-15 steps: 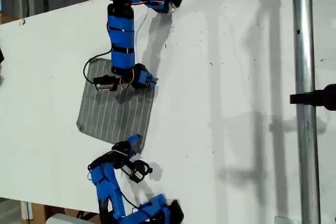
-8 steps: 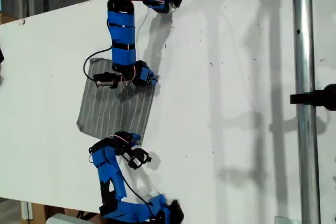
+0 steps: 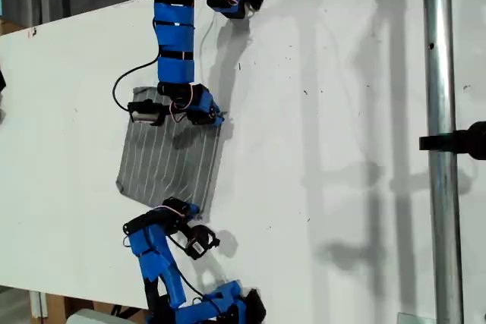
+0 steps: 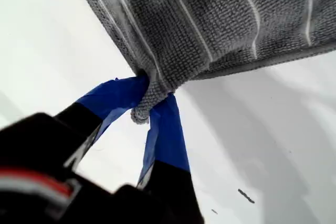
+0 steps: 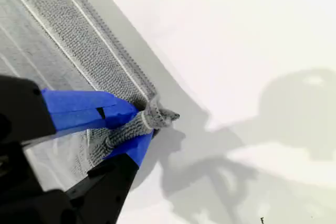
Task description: Grasp corners of a towel and fold twice.
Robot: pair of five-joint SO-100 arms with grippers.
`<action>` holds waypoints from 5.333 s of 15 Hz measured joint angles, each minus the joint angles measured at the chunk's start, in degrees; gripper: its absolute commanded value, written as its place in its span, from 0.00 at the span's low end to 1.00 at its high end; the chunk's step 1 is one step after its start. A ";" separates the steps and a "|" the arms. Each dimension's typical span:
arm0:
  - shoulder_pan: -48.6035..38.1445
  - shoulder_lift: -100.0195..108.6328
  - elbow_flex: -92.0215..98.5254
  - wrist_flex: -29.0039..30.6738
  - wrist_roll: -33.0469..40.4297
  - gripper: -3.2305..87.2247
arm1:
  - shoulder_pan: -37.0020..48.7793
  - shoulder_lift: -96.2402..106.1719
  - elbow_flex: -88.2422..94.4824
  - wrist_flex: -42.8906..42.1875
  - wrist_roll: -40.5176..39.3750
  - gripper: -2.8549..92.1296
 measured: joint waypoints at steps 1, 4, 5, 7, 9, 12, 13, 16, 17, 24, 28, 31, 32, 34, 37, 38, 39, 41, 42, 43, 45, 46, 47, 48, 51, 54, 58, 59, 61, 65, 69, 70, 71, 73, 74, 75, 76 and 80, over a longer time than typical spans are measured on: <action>1.85 4.04 0.53 1.49 -1.76 0.00 | -1.32 2.37 0.00 0.97 0.00 0.03; 11.87 16.00 4.92 4.75 -7.91 0.00 | -10.11 6.33 -1.76 2.11 3.16 0.03; 16.00 18.63 7.03 4.92 -11.16 0.00 | -13.36 6.33 -3.16 2.20 4.04 0.03; 17.05 21.18 7.73 4.75 -13.01 0.00 | -13.27 6.42 -3.60 3.60 3.96 0.03; 10.11 20.92 7.29 2.37 -8.61 0.00 | -6.15 8.17 -3.60 6.86 0.97 0.03; -5.36 8.17 -5.36 1.32 1.49 0.00 | 10.72 10.90 -3.60 8.35 -9.84 0.03; -9.23 1.93 -12.13 1.32 4.75 0.00 | 16.17 10.99 -3.69 7.03 -14.24 0.03; -15.29 -9.49 -29.00 -0.53 10.63 0.00 | 27.51 10.90 -5.45 3.87 -24.79 0.03; -16.52 -9.49 -30.41 -2.11 11.43 0.00 | 29.53 11.43 -6.50 3.25 -26.98 0.03; -14.50 -12.39 -27.25 3.16 7.56 0.04 | 21.18 12.04 8.88 -6.86 -21.01 0.03; -14.33 -16.61 -27.33 4.57 5.63 0.02 | 19.95 5.01 13.45 -13.97 -18.28 0.03; -14.68 -16.52 -28.56 5.10 4.75 0.00 | 24.52 3.52 7.73 -9.93 -21.71 0.03; -14.68 -16.52 -27.60 5.27 4.48 0.00 | 24.52 2.90 7.38 -9.58 -21.80 0.03; -14.68 -17.14 -24.08 5.27 4.48 0.15 | 22.76 -1.14 7.38 -9.49 -20.30 0.06; -14.68 -18.72 -21.45 6.50 3.25 0.44 | 22.76 -9.32 2.02 -1.67 -16.35 0.32; -15.38 -16.52 -18.54 6.77 2.99 0.44 | 22.76 -8.96 1.93 1.93 -15.73 0.35; -15.47 -11.87 -15.91 6.94 2.72 0.42 | 22.94 -6.33 1.93 5.36 -15.47 0.38; -14.94 1.58 -11.78 6.94 0.09 0.38 | 22.68 4.39 0.88 11.34 -15.29 0.39; -14.77 9.40 -10.46 6.94 -0.18 0.36 | 23.55 11.16 0.97 15.03 -14.59 0.40; -13.80 16.87 -8.61 7.21 -0.97 0.36 | 24.96 19.07 2.99 15.38 -13.89 0.41; -9.05 31.03 -1.76 6.33 -3.34 0.32 | 28.21 37.71 16.61 13.89 -11.60 0.42; -5.10 38.67 4.39 3.43 -4.83 0.29 | 30.67 47.81 26.54 10.28 -10.46 0.41; -1.32 47.55 11.69 -0.44 -6.59 0.28 | 31.73 57.66 37.18 7.12 -9.05 0.42; 2.64 56.25 18.90 -2.90 -8.53 0.26 | 31.11 64.95 46.76 2.37 -7.38 0.43; 14.59 79.10 36.39 -10.28 -14.85 0.21 | 29.09 63.37 56.34 -12.92 -3.08 0.44; 23.12 97.91 51.15 -17.49 -19.25 0.19 | 28.92 42.98 53.17 -30.32 -2.72 0.44; 25.75 101.51 53.96 -17.84 -21.45 0.17 | 28.13 20.65 45.26 -41.40 0.18 0.43; 25.75 101.78 54.14 -17.84 -21.45 0.17 | 27.77 17.84 43.51 -43.24 0.62 0.43; 26.10 102.39 54.14 -17.75 -21.45 0.17 | 26.81 13.10 40.52 -48.08 0.79 0.04; 26.02 104.41 54.23 -15.82 -22.24 0.17 | 26.63 12.92 39.99 -48.60 3.69 0.03; 26.46 106.08 55.28 -15.64 -22.32 0.17 | 26.37 23.03 31.29 -8.53 -5.19 0.03; 26.37 106.26 55.46 -15.64 -22.32 0.16 | 25.05 23.38 27.16 5.01 -5.98 0.03; 26.37 106.70 56.07 -15.73 -22.32 0.16 | 23.29 24.43 24.61 17.05 -6.06 0.03; 26.37 107.31 56.78 -15.73 -22.06 0.16 | 18.72 32.34 24.17 19.86 -6.24 0.03; 26.54 107.31 56.87 -15.73 -21.80 0.16 | 16.08 38.06 25.22 8.96 -5.89 0.03; 26.72 107.40 56.87 -15.73 -21.71 0.16 | 15.47 39.02 25.22 -3.43 -5.62 0.03; 26.81 107.58 56.87 -15.73 -21.71 0.15 | 15.47 38.50 25.49 -13.71 -5.19 0.03; 27.16 108.72 57.57 -15.73 -21.71 0.15 | 14.77 31.46 27.77 -32.26 -3.96 0.30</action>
